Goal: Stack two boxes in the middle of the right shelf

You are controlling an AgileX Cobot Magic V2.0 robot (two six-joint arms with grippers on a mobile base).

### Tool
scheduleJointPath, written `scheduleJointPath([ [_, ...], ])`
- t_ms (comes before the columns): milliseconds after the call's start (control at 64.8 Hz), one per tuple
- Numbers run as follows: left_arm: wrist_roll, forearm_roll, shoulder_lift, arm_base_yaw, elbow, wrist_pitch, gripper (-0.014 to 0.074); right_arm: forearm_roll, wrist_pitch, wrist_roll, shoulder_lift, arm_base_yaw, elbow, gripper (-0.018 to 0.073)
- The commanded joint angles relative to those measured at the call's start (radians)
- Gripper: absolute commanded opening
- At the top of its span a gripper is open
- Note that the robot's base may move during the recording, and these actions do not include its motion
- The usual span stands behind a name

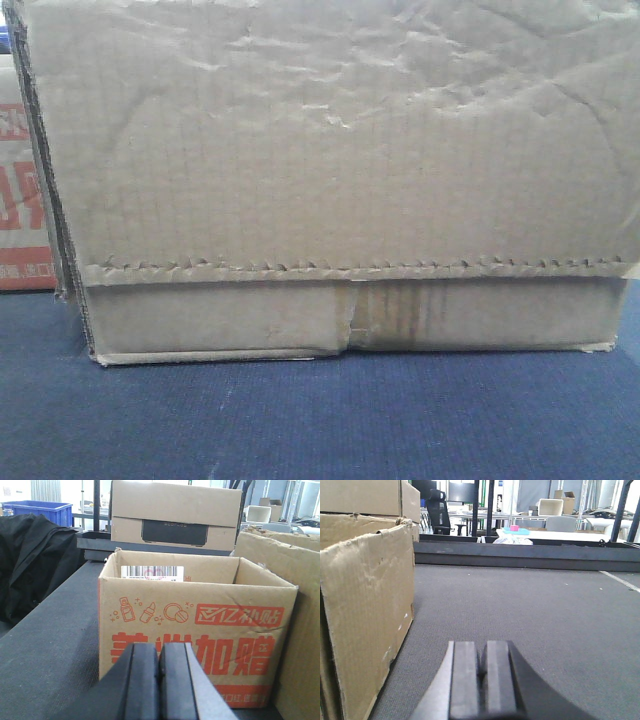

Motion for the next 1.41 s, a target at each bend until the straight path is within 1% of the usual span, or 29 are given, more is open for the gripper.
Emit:
scheduleJointPath([
  [0,0.002,0.002,-0.005,-0.004,-0.002,-0.016,-0.0111,-0.005,-0.022,0.002,-0.004,-0.001,-0.001,-0.0154],
  [664,0.002,0.002,-0.005,-0.004,-0.002,-0.016,-0.0111,-0.005,-0.022,0.002,-0.004,-0.001,-0.001,-0.0154],
  [819,0.002,0.002,-0.005,-0.004,-0.002,-0.016,-0.0111,-0.005,-0.052,0.002,-0.004,-0.001,-0.001,-0.0154],
  [1097,0.002,0.002,-0.005,-0.004,-0.002,-0.101,-0.0111,-0.005,-0.128,0.002,-0.004,-0.001,-0.001,-0.0154],
  [1174,0.002,0.002,-0.005,-0.004,-0.002,-0.144,-0.0111,-0.005,-0.176,0.002,-0.004,-0.002,-0.001,-0.0154],
  [1236,0.002,0.002,-0.005,-0.004,-0.002,-0.148,-0.0111,-0.005,-0.204,0.002,-0.004,-0.002,-0.001,-0.0154],
  [1297,0.002,0.002,-0.005,-0.004,-0.043,-0.123,-0.0111,-0.005,-0.182,0.002,-0.004,-0.002,-0.009,-0.0154],
  [1390,0.002,0.002,-0.005,-0.004,-0.143,-0.066,-0.0111,-0.005,-0.14,0.002,-0.004,-0.002,-0.095,-0.0154],
])
